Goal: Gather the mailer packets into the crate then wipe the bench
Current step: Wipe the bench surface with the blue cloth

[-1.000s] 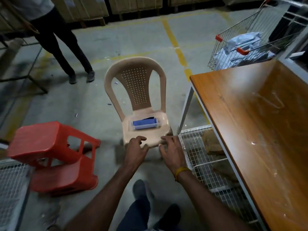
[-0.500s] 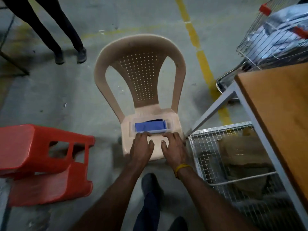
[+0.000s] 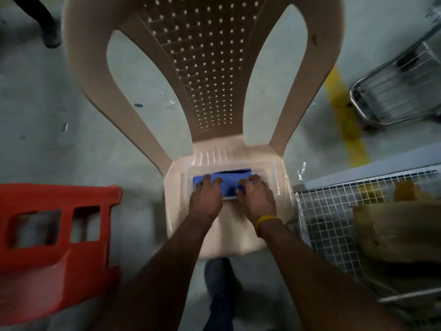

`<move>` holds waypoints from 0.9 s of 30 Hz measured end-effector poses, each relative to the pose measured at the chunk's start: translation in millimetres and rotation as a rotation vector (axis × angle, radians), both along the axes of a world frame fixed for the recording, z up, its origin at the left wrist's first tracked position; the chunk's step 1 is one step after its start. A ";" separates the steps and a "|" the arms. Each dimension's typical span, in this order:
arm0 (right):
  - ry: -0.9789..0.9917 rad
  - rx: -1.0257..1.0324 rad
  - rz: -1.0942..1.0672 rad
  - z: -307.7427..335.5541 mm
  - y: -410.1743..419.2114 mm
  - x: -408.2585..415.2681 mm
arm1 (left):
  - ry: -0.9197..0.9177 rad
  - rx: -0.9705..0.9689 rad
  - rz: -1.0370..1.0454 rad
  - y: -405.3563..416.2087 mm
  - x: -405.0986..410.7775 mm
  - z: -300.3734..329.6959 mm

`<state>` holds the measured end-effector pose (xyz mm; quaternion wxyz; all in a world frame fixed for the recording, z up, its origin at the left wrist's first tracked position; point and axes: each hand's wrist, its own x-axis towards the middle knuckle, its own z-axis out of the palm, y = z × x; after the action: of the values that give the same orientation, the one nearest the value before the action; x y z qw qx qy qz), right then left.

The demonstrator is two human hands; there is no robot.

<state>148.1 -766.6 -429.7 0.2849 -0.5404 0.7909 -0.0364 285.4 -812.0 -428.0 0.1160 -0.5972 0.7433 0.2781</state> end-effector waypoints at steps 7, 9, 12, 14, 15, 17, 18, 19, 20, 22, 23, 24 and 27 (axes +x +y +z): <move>0.099 0.049 0.083 -29.8 -19.9 -15.4 | -0.075 -0.046 -0.073 -23.9 8.9 -31.0; 0.148 0.064 0.102 -32.5 -24.6 -17.9 | -0.093 -0.066 -0.105 -28.2 10.8 -33.7; 0.221 0.073 0.121 -32.5 -28.8 -18.4 | -0.140 -0.148 -0.161 -28.9 12.2 -33.7; 0.262 0.063 0.144 -28.6 -27.0 -17.1 | -0.152 -0.227 -0.190 -27.1 13.9 -29.9; 0.278 0.055 0.145 -25.3 -25.4 -17.4 | -0.138 -0.267 -0.195 -26.9 14.9 -26.6; 0.281 0.008 0.108 -16.4 -19.2 -20.3 | -0.064 -0.330 -0.185 -24.4 18.3 -18.9; 0.259 -0.028 0.080 -9.8 -15.0 -22.8 | 0.000 -0.339 -0.166 -22.5 20.4 -14.4; 0.216 -0.066 0.060 -2.1 -10.4 -26.0 | 0.085 -0.319 -0.132 -20.3 22.0 -7.0; 0.156 -0.104 0.050 6.2 -5.4 -29.2 | 0.163 -0.273 -0.094 -16.8 22.9 3.5; 0.028 -0.158 0.041 30.3 7.5 -34.4 | 0.244 -0.196 -0.045 -7.1 23.2 30.4; -0.013 -0.162 0.037 45.2 15.1 -35.9 | 0.260 -0.197 -0.040 -0.6 23.5 45.3; -0.032 -0.160 0.043 60.4 23.2 -37.0 | 0.282 -0.223 -0.039 6.9 24.0 59.7; -0.104 -0.187 0.064 105.0 51.4 -40.2 | 0.341 -0.309 -0.020 34.1 23.9 101.8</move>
<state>107.8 -715.3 -324.7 0.2751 -0.5869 0.7505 -0.1290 309.4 -777.9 -326.2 -0.1014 -0.5447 0.7918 0.2569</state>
